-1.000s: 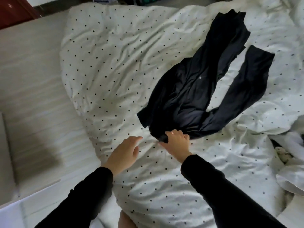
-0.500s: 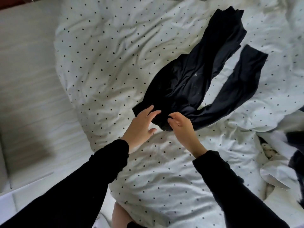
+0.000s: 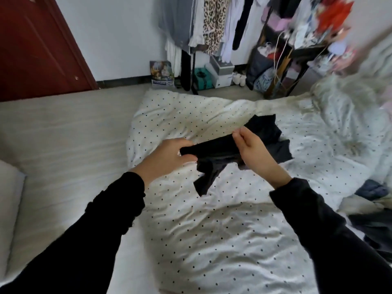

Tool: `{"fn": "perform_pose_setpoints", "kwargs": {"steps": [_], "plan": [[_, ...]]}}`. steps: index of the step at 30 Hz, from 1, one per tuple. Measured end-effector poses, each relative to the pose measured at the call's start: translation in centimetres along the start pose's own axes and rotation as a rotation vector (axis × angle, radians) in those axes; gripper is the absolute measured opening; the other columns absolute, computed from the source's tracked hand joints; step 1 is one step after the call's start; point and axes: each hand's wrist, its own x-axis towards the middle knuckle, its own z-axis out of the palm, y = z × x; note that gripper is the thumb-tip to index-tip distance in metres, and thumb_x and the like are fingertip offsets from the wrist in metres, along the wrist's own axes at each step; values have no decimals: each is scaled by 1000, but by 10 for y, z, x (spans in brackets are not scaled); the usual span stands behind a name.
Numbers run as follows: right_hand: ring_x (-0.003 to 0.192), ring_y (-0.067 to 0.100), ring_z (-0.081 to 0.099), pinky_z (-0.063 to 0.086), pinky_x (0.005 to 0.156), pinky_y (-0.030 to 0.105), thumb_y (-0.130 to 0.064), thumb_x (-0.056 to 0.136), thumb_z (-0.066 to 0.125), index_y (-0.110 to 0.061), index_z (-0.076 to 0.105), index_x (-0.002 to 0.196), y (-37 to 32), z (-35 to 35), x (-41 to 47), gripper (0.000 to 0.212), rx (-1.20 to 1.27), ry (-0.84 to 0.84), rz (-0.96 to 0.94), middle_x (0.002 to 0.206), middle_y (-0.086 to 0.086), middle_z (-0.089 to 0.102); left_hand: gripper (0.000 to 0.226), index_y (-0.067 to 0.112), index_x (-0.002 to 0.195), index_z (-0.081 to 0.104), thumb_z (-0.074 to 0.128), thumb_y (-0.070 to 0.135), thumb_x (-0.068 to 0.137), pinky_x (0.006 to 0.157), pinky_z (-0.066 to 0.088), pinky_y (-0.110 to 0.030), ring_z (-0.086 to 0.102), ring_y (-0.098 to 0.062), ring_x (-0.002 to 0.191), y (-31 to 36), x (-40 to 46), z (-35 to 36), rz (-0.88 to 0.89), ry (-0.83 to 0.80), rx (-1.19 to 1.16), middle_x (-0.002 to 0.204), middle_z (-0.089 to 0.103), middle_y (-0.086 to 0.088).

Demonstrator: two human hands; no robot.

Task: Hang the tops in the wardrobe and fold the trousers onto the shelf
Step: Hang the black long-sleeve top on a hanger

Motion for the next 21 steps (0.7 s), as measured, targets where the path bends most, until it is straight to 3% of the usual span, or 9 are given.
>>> {"fn": "perform_pose_setpoints", "kwargs": {"steps": [2, 5, 9, 10, 13, 15, 17, 19, 21], "plan": [[61, 2, 41, 35, 61, 15, -16, 101, 41, -24, 41, 72, -44, 2, -3, 30, -57, -33, -111, 67, -7, 43, 18, 9, 102, 67, 67, 11, 85, 80, 42, -24, 57, -12, 86, 3, -31, -38, 20, 13, 61, 92, 62, -1], [70, 6, 47, 37, 67, 14, -15, 100, 44, -25, 47, 72, -105, 28, -20, 29, -98, -120, -227, 72, -5, 51, 9, 8, 90, 69, 66, 3, 83, 74, 44, -19, 56, 2, 72, 5, -91, -88, 17, 161, 27, 80, 63, 7], [82, 12, 56, 46, 83, 31, -16, 95, 53, -22, 59, 85, -171, 89, -56, 13, 1, -265, -290, 83, -1, 62, 16, 11, 86, 69, 65, -4, 82, 72, 46, -9, 61, 5, 69, 18, -183, -144, 9, 392, -101, 76, 66, 13], [84, 10, 58, 46, 83, 27, -18, 92, 59, -25, 61, 92, -186, 104, -69, 7, 61, -319, -301, 87, -2, 63, 20, 15, 86, 68, 66, -5, 81, 74, 47, -8, 62, 6, 69, 23, -204, -154, 21, 439, -141, 78, 67, 13], [87, 4, 59, 42, 76, 9, -21, 84, 69, -29, 62, 103, -240, 161, -117, 22, 127, -494, -409, 94, -4, 65, 22, 21, 83, 66, 70, 0, 78, 76, 47, -10, 63, 3, 71, 31, -285, -184, 8, 538, -135, 79, 67, 11], [76, 2, 56, 39, 70, 9, -17, 85, 68, -16, 69, 91, -263, 192, -137, 6, 112, -522, -470, 84, -5, 66, 23, 27, 80, 67, 73, 4, 77, 74, 47, -8, 64, 5, 70, 33, -324, -196, -13, 545, -69, 75, 68, 17], [70, 3, 53, 39, 68, 14, -13, 87, 65, 2, 69, 86, -290, 219, -155, 16, 67, -551, -533, 78, 3, 63, 24, 30, 80, 68, 74, 7, 77, 77, 48, -13, 66, 0, 76, 27, -368, -206, -53, 601, -26, 79, 71, 14], [71, 5, 53, 40, 70, 20, -14, 90, 61, 4, 68, 88, -320, 250, -179, 19, 45, -630, -586, 77, 4, 63, 19, 27, 86, 70, 73, 9, 79, 82, 49, -19, 68, -10, 82, 13, -423, -217, -109, 675, -24, 85, 73, 4], [64, 0, 49, 36, 64, 16, -14, 92, 58, 1, 63, 81, -345, 267, -197, 19, 35, -681, -631, 71, -1, 57, 15, 21, 90, 69, 71, 9, 81, 84, 50, -24, 67, -15, 84, 0, -462, -221, -175, 710, -41, 87, 72, -2]]}}
